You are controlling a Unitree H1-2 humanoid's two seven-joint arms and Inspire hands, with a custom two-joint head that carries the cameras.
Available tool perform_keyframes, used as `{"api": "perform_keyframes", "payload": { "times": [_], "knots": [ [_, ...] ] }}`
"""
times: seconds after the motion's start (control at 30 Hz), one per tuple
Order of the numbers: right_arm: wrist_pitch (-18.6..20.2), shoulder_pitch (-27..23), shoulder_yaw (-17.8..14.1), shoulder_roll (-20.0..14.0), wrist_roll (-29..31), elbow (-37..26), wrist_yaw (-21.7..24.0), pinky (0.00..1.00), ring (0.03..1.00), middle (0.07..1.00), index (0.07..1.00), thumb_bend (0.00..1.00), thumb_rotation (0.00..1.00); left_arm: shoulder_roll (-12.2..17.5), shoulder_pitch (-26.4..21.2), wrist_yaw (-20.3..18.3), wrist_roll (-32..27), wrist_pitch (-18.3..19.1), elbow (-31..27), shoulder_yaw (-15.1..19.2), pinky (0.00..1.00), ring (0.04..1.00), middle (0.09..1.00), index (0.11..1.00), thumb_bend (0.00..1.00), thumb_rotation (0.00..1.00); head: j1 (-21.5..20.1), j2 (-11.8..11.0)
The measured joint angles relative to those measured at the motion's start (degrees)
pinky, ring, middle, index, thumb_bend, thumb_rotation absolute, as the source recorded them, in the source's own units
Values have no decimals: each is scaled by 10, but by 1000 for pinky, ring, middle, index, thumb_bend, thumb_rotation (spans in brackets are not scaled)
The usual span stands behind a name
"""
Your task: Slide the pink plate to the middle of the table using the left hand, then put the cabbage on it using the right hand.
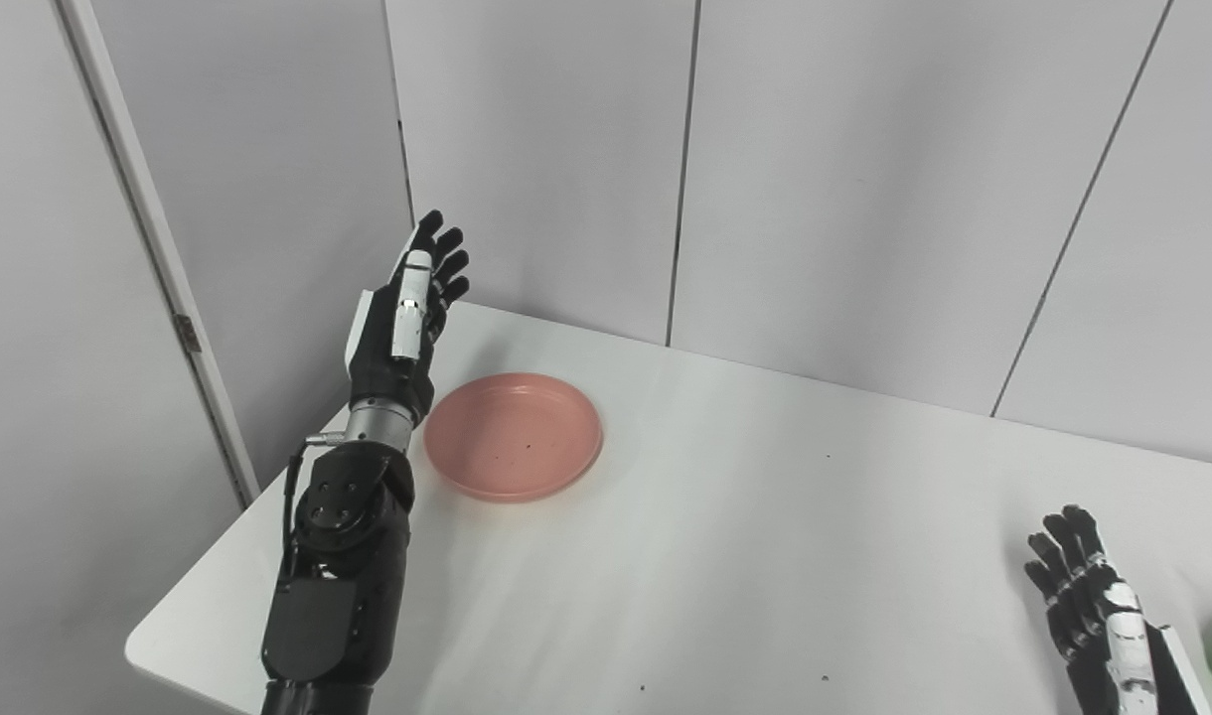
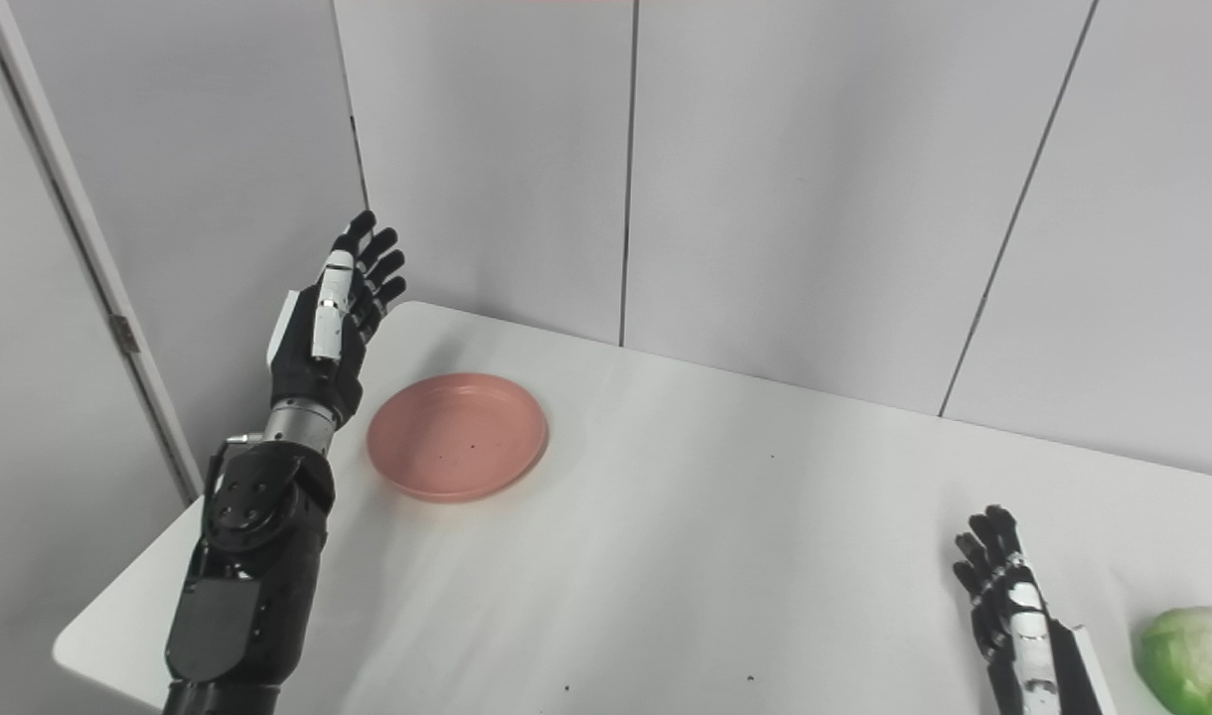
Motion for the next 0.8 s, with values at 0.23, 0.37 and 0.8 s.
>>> {"api": "perform_keyframes", "payload": {
  "times": [0.23, 0.37, 0.8],
  "knots": [
    [0, 2, 0, -1, 2, -2, 2, 993, 975, 982, 990, 416, 1000, 22, -7, 1, -4, -2, 53, 10, 888, 898, 904, 895, 420, 1000, 3, 3],
    [0, 2, 0, -2, 2, -2, 2, 994, 972, 978, 987, 414, 1000, 30, -17, 1, -8, -10, 82, 23, 882, 893, 894, 876, 414, 1000, 4, 4],
    [17, 7, 0, -6, 7, -10, 3, 995, 974, 981, 985, 415, 1000, 53, -38, -4, -59, -23, 170, 48, 880, 880, 871, 847, 385, 1000, 6, 11]
  ]
}}
